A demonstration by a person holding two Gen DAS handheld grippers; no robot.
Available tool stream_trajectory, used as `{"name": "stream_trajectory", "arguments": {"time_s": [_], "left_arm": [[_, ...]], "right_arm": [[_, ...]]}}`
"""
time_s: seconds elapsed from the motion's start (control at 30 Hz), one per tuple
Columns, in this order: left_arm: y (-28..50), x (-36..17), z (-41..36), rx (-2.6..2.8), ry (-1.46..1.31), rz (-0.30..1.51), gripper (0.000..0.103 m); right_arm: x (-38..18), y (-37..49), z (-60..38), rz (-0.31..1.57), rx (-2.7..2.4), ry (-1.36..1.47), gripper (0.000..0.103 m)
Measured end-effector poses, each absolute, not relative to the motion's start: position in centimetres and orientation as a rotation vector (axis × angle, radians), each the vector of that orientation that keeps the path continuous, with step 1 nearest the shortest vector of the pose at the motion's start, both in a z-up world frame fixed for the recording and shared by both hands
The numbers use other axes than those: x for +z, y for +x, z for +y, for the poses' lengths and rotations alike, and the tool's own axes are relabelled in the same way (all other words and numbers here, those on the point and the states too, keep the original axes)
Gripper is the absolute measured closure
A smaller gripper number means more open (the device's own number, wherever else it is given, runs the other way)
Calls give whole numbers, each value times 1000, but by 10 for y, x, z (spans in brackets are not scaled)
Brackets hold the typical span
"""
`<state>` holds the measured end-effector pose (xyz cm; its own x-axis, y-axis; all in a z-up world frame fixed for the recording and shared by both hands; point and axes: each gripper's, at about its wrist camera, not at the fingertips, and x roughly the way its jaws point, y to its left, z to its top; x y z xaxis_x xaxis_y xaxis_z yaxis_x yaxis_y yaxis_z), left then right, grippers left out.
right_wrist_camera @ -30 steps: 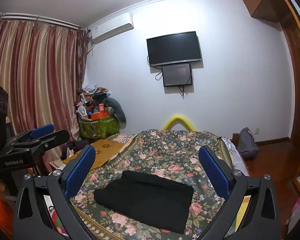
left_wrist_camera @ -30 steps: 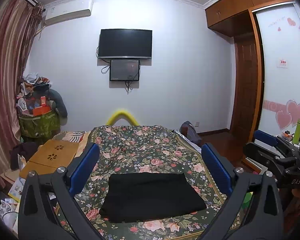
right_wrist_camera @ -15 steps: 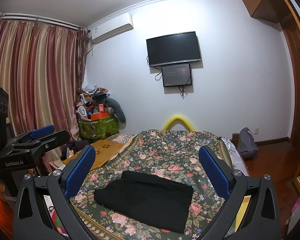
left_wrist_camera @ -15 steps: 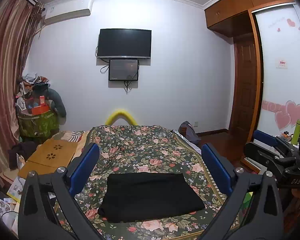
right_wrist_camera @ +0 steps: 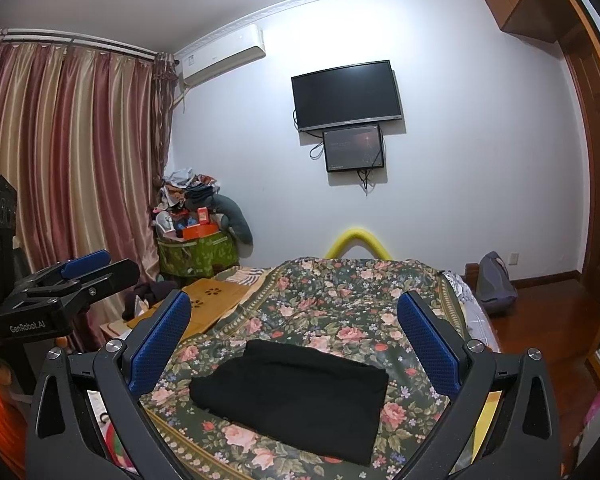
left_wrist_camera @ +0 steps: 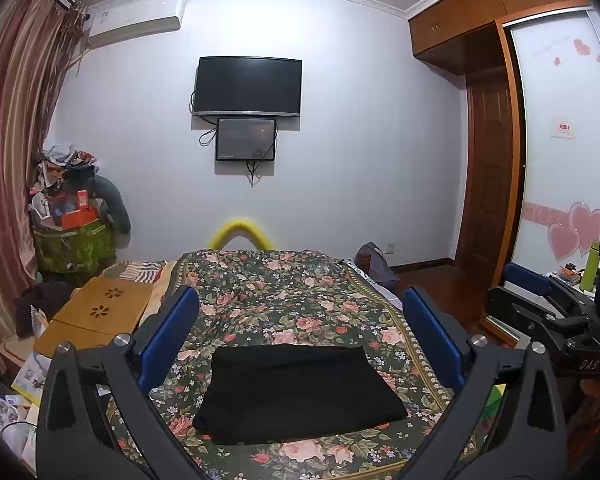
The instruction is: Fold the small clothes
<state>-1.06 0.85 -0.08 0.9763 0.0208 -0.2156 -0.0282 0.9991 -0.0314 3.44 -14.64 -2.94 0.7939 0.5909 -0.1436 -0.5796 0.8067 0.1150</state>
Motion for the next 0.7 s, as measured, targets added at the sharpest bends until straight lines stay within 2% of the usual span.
{"name": "stream_trajectory", "arguments": {"time_s": [0.7], "left_arm": [[0,-4,10,-5,-72,269,0]], "right_arm": [[-32,38,-147,202,617,74,1]]}}
